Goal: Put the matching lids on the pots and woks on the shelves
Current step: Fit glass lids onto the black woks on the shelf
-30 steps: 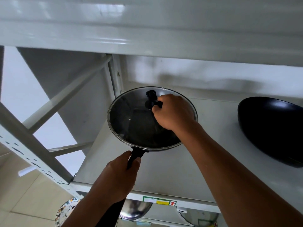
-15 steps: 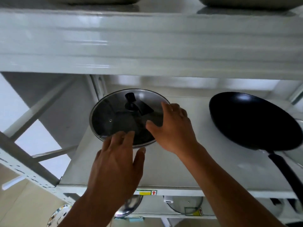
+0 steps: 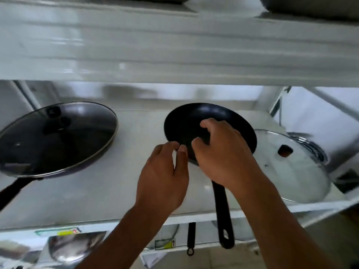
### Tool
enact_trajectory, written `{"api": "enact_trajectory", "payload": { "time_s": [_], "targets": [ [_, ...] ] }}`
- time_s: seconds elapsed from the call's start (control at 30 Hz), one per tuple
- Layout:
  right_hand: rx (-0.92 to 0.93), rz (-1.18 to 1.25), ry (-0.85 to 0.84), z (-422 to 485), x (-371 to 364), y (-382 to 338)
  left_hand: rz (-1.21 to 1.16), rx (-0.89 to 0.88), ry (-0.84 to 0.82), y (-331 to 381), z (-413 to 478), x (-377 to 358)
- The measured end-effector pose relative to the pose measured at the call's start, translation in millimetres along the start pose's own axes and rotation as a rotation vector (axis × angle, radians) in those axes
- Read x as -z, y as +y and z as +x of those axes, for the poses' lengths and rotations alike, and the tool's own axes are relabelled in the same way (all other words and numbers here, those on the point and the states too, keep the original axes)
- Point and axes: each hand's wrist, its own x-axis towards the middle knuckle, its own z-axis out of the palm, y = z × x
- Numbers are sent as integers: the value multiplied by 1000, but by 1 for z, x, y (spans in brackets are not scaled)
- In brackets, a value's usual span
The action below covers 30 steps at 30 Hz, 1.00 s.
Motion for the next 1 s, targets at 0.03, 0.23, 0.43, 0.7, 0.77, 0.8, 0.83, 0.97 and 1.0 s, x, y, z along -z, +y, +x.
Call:
{"api": "enact_trajectory", "payload": {
  "time_s": [0.03, 0.23, 0.43, 0.7, 0.77, 0.8, 0.83, 0.97, 1.0],
  "targets": [
    [-6, 8, 19, 1, 13, 20, 2, 14, -2, 11, 0, -18],
    [-85, -36, 77, 10, 38, 155, 139, 14, 6, 57, 4, -103],
    [1, -98, 26, 21, 29, 229, 397, -29, 3, 61, 12, -142],
    [-28, -216, 17, 39, 7, 287, 584, -39, -82, 48, 23, -165],
    [-78, -274, 54, 44, 8, 303, 600, -31, -93, 46, 23, -167],
    [-111, -309, 51, 47, 8, 312, 607, -26, -96, 44, 23, -167],
    [-142, -340, 40, 49, 9, 320, 615, -20, -101, 43, 23, -167],
    [-244, -345, -22, 61, 10, 344, 638, -13, -99, 38, 23, -167],
    [-255, -324, -34, 62, 10, 347, 634, -15, -96, 38, 23, -166]
  ]
}}
